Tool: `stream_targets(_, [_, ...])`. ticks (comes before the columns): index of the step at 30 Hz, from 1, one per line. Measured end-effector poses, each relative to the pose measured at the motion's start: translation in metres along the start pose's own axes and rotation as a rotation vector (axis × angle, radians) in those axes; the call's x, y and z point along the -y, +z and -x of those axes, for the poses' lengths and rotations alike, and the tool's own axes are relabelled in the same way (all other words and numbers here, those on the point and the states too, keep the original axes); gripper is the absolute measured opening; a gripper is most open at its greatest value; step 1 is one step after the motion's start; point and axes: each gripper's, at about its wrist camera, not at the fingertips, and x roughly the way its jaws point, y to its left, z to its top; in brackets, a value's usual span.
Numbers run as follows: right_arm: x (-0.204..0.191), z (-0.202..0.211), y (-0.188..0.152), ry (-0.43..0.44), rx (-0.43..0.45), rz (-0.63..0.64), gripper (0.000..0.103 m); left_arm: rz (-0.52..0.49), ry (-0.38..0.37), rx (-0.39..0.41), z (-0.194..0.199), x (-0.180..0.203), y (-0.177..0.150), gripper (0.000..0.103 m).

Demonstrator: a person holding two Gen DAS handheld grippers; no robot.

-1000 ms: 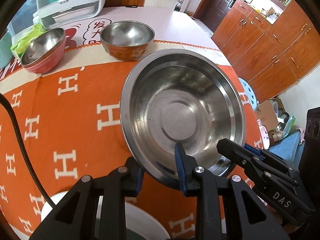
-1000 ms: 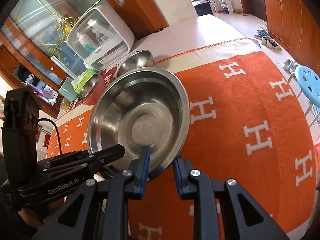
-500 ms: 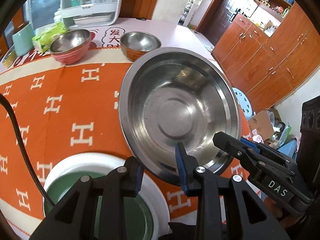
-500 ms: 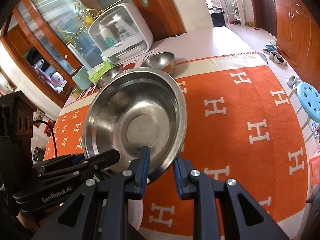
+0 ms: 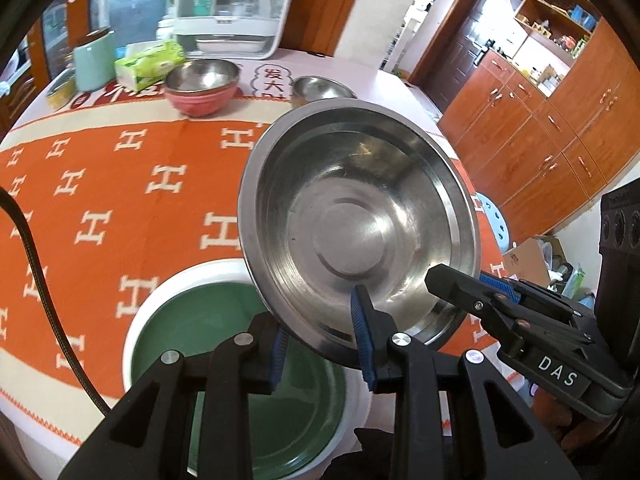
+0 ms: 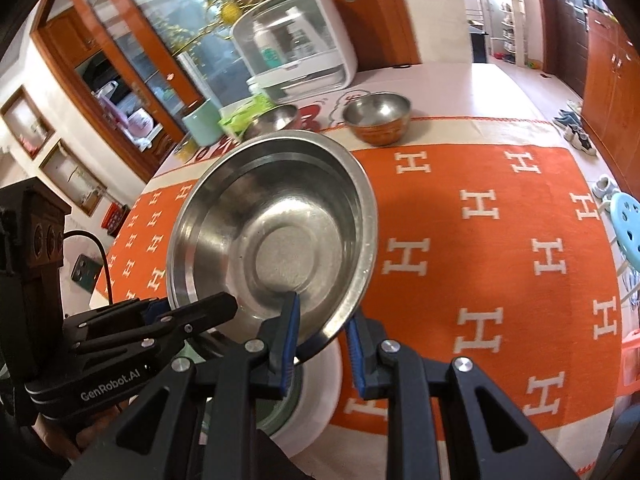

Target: Organize plates and bowls

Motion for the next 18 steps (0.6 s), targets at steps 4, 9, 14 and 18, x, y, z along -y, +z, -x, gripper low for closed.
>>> stream_targets(4, [-0.023,-0.005,-0.003,0.018,-0.016,0.030,0.022,0.023,0.021,0.013,0.015,-0.018,-0.009,0.028])
stream_targets(9, [-0.052,-0.012,-0.007,0.045,-0.028,0.057,0.022,0.048,0.041,0.028,0.036,-0.046,-0.019,0.028])
stream_targets(14, [-0.087,-0.017,-0.011,0.060,-0.038,0.076,0.023,0.063,0.059,0.034,0.057,-0.075,-0.028,0.028])
stream_targets(18, [-0.119,-0.024,-0.016,0.067,-0.046,0.099,0.025,0.077,0.069,0.028,0.071,-0.101,-0.033,0.028])
